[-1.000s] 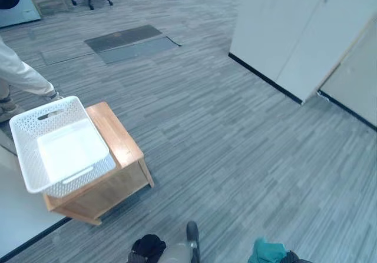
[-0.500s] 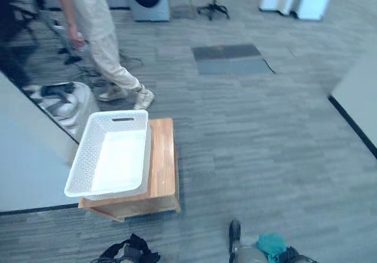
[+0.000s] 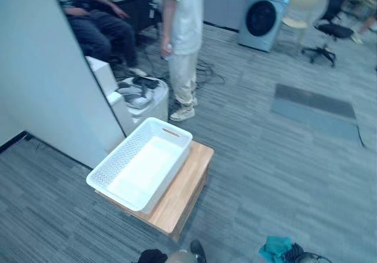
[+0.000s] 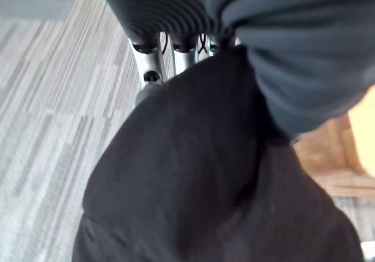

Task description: Tidy up the quilt and then pick up the clothes from the bed and put them into the laundry hamper.

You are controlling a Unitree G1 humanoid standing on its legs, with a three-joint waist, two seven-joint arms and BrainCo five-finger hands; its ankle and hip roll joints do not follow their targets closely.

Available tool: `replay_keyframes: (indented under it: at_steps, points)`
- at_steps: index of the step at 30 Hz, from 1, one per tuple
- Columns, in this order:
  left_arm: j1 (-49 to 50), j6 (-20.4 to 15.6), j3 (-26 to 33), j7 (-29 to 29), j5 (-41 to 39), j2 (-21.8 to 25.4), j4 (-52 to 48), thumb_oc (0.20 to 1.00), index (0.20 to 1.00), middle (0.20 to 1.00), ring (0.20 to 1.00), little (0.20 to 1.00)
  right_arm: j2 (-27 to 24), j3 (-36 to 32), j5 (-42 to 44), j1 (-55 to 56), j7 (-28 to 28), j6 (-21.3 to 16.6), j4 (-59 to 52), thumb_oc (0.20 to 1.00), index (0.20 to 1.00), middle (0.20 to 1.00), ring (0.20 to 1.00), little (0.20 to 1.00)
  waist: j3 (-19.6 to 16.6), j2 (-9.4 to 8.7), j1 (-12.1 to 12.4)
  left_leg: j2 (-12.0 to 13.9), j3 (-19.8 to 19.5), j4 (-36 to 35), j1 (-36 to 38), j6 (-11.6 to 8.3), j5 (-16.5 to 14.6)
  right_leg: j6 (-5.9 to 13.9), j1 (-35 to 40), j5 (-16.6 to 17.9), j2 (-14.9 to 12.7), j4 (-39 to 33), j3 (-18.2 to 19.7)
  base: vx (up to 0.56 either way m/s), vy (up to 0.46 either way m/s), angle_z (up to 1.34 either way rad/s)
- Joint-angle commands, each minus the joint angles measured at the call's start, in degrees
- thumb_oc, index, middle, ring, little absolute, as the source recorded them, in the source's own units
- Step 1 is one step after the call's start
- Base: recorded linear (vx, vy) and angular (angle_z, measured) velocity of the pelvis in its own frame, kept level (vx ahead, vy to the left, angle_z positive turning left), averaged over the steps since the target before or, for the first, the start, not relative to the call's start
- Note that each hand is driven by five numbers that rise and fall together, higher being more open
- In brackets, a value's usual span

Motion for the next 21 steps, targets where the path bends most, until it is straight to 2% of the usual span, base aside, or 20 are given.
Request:
replay_keyframes:
  at_steps: [1,2,3,4,5,6,7,8,9,10,11,12,13,18,19,20,21]
  points:
    - [-2.1,0.3,0.0,1.2,-1.8,3.2,-0.1,0.2,0.2,0.2,0.2,0.2,-1.7,-4.4,-0.2,-5.9,-0.8,-1.5,-2.9,0.2,0.2,0.2,0.2,0.2,4.7,1.04,1.3,2.2,-6.0,-4.4,4.6,-9.49,-1.3,1.18,-7.2,4.6,-2.9,-11.1,14.6,0.07,-0.152,1.94]
    - [-2.1,0.3,0.0,1.2,-1.8,3.2,-0.1,0.2,0.2,0.2,0.2,0.2,-1.7,-4.4,-0.2,-5.9,-0.8,-1.5,-2.9,0.2,0.2,0.2,0.2,0.2,4.7,1.03,1.2,2.2,-6.1,-4.3,4.6,-9.49,-1.3,1.18,-7.1,4.5,-3.0,-11.1,14.5,0.14,-0.276,1.71]
    - [-2.3,0.0,-0.5,1.5,-2.1,3.5,-0.3,0.2,0.2,0.2,0.2,0.2,-2.0,-4.8,0.6,-5.8,-1.2,-1.7,-3.5,0.2,0.2,0.2,0.2,0.2,4.7,0.78,0.7,2.4,-8.8,-4.0,4.6,-10.17,-1.2,0.05,-7.7,3.2,-2.3,-15.4,17.4,0.19,-0.341,1.39]
    - [-2.6,-0.4,-0.8,2.1,-2.4,4.1,-0.8,0.2,0.2,0.2,0.2,0.2,-2.8,-5.9,2.3,-5.7,-1.9,-1.9,-4.7,0.2,0.2,0.2,0.2,0.2,4.7,0.01,-0.3,2.4,-13.5,-3.6,4.5,-11.31,-1.2,-0.59,-7.6,2.0,-0.1,-24.6,23.8,0.19,-0.341,1.46]
    - [-2.7,-0.4,-0.8,2.1,-2.4,4.1,-0.8,0.2,0.2,0.2,0.2,0.2,-2.8,-5.9,2.3,-5.7,-1.9,-1.9,-4.7,0.2,0.2,0.2,0.2,0.2,4.6,0.08,-0.4,2.5,-13.6,-3.6,4.4,-11.33,-1.2,-0.63,-7.6,2.1,0.0,-24.9,23.7,0.19,-0.345,2.19]
    - [-2.7,-0.8,-1.0,2.4,-2.3,4.4,-0.9,0.2,0.2,0.2,0.2,0.2,-3.6,-7.0,3.2,-5.3,-2.4,-2.2,-6.1,0.2,0.2,0.2,0.2,0.2,4.7,-0.44,-1.3,2.4,-16.7,-3.3,4.3,-11.86,-1.3,-0.55,-7.5,1.6,1.7,-30.2,29.3,0.13,-0.271,1.82]
    - [-3.2,-1.0,-1.4,2.6,-1.8,4.9,-0.8,0.2,0.2,0.2,0.2,0.2,-4.6,-8.3,4.2,-4.6,-2.9,-2.6,-8.5,0.2,0.2,0.2,0.2,0.2,4.7,-0.95,-3.0,2.3,-20.8,-3.1,4.0,-12.24,-1.5,-0.57,-7.5,0.8,3.8,-34.6,37.7,0.18,-0.33,1.53]
    - [-3.5,-0.9,-1.3,2.4,-1.4,5.3,-0.8,0.2,0.2,0.2,0.2,0.2,-5.3,-9.6,4.8,-3.6,-3.0,-2.5,-10.5,0.2,0.2,0.2,0.2,0.2,4.8,-1.33,-3.8,2.0,-22.9,-3.2,4.1,-12.55,-1.6,-0.82,-7.6,0.6,5.2,-35.1,43.4,0.15,-0.323,0.65]
    - [-3.6,-0.9,-0.6,2.8,-1.4,6.1,-0.9,0.2,0.2,0.2,0.2,0.2,-6.7,-10.7,5.2,-3.4,-3.8,-2.7,-13.1,0.2,0.2,0.2,0.2,0.2,4.9,-1.73,-3.8,2.1,-24.5,-3.2,4.1,-12.74,-1.9,-0.71,-6.9,1.3,5.6,-36.1,45.4,0.17,-0.38,2.23]
    - [-2.1,-1.0,1.6,3.2,-2.6,6.8,-0.6,0.2,0.2,0.2,0.2,0.2,-9.3,-11.5,4.0,-4.0,-4.4,-3.4,-20.4,0.2,0.2,0.2,0.2,0.2,4.6,-2.31,-3.2,2.8,-25.0,-3.5,4.3,-13.5,-2.2,-1.49,-5.8,1.2,4.3,-38.1,41.2,0.13,-0.32,2.36]
    - [-2.1,-1.0,1.6,3.2,-2.6,6.8,-0.6,0.2,0.2,0.2,0.2,0.2,-9.3,-11.6,3.9,-3.9,-4.4,-3.3,-20.5,0.2,0.2,0.2,0.2,0.2,4.6,-2.29,-3.3,2.8,-25.1,-3.5,4.3,-13.51,-2.2,-1.49,-5.7,1.2,4.3,-38.2,41.0,0.17,-0.416,2.18]
    - [-0.6,-1.6,3.2,3.5,-3.8,6.4,-0.8,0.2,0.2,0.2,0.2,0.2,-12.5,-13.0,2.4,-4.6,-4.9,-4.4,-27.6,0.2,0.2,0.2,0.2,0.2,4.1,-2.33,-2.9,3.1,-26.3,-3.3,4.1,-14.12,-2.1,-2.02,-4.4,1.2,4.5,-40.6,39.6,0.09,-0.217,0.26]
    - [-0.5,-1.5,3.1,3.5,-3.8,6.4,-0.9,0.2,0.2,0.2,0.2,0.2,-12.5,-13.1,2.4,-4.5,-4.8,-4.3,-27.8,0.2,0.2,0.2,0.2,0.2,4.1,-2.25,-3.1,3.2,-26.6,-3.3,4.1,-14.15,-2.2,-2.04,-4.2,1.3,4.5,-40.8,39.4,0.14,-0.302,0.31]
    - [3.0,-2.6,4.8,4.3,-7.1,4.4,-2.4,0.2,0.2,0.2,0.2,0.2,-19.6,-12.7,-1.0,-12.0,-5.1,-6.4,-41.5,0.2,0.2,0.2,0.2,0.2,4.3,-1.01,-1.0,4.6,-29.0,-3.7,2.9,-16.22,-0.4,-3.31,-1.7,1.3,5.0,-44.5,35.4,0.05,-0.184,0.27]
    - [2.7,-2.6,4.2,4.6,-7.3,3.9,-3.0,0.2,0.2,0.2,0.2,0.2,-21.0,-12.3,-1.0,-14.0,-5.2,-6.8,-43.5,0.2,0.2,0.2,0.2,0.2,5.0,-0.88,-1.2,4.7,-28.2,-2.3,1.5,-16.64,-0.5,-3.37,-1.5,1.3,4.5,-44.7,33.7,-0.1,-0.104,0.34]
    - [2.3,-2.8,3.3,4.5,-7.2,3.5,-3.8,0.2,0.2,0.2,0.2,0.2,-22.5,-12.3,-1.0,-15.5,-5.6,-7.2,-44.6,0.2,0.2,0.2,0.2,0.2,5.6,-1.01,-1.4,5.4,-24.1,0.2,0.0,-16.81,-1.2,-3.27,-1.6,1.2,3.5,-44.7,31.6,-0.18,-0.057,1.06]
    - [1.9,-2.9,2.6,4.1,-7.3,3.6,-4.9,0.2,0.2,0.2,0.2,0.2,-24.1,-11.4,-0.4,-18.1,-6.2,-7.4,-44.4,0.2,0.2,0.2,0.2,0.2,5.9,-1.2,-1.7,6.6,-17.6,2.7,-0.3,-16.87,-2.3,-3.2,-1.8,1.2,2.5,-44.6,29.5,-0.21,-0.058,1.26]
